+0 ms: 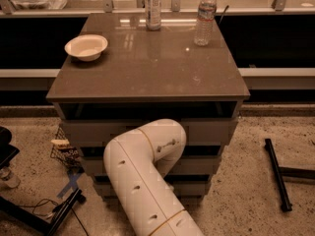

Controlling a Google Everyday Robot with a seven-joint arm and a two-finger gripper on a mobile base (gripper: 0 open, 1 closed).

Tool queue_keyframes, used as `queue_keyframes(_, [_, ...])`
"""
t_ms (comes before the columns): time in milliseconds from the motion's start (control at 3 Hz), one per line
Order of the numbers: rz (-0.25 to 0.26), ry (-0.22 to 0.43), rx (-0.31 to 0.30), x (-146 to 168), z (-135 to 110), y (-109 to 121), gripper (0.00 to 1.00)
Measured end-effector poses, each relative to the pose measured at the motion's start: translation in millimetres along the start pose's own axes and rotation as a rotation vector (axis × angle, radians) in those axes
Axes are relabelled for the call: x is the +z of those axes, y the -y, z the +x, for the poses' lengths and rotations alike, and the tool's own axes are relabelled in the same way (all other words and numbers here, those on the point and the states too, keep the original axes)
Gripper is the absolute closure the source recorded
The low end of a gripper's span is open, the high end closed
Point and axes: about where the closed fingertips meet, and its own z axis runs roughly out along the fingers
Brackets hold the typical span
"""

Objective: Open bottom drawer

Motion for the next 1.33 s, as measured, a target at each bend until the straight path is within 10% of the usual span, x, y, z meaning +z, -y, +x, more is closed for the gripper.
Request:
queue_keyframes(333, [0.000, 0.000, 0.000, 0.0, 0.0, 0.0, 0.00])
queue_keyframes(1333, [-0.006, 0.000, 0.000, 2.5, -0.2, -3.3, 0.72])
